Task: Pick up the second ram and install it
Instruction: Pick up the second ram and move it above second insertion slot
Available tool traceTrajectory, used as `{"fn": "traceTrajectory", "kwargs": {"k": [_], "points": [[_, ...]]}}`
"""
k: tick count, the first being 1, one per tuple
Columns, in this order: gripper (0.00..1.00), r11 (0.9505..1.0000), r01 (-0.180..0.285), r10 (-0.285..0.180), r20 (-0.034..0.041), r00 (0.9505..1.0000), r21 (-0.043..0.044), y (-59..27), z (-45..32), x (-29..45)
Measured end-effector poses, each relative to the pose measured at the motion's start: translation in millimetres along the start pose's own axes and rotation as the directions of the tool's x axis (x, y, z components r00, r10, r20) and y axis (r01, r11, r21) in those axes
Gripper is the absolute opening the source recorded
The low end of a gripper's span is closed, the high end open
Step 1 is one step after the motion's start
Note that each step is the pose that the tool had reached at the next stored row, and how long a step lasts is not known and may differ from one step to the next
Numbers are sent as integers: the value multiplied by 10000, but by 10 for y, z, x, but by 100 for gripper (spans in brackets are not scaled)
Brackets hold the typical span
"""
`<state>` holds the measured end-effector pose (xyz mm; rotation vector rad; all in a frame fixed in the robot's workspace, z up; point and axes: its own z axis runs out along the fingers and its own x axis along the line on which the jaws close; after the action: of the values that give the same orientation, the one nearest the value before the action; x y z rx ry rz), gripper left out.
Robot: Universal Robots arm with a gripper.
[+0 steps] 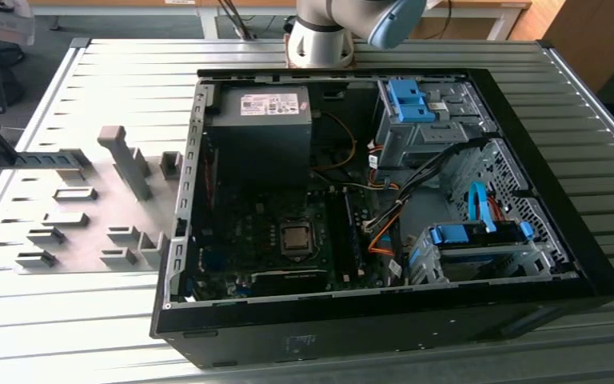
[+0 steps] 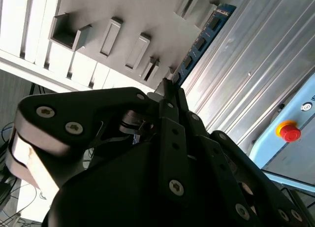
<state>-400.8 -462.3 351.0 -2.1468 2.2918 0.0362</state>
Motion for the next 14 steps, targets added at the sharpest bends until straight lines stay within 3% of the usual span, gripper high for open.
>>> {"fn": "traceTrajectory", "kwargs": {"k": [14], "points": [[14,10000,0,0,-9,10000,1,4,-248,-9]]}}
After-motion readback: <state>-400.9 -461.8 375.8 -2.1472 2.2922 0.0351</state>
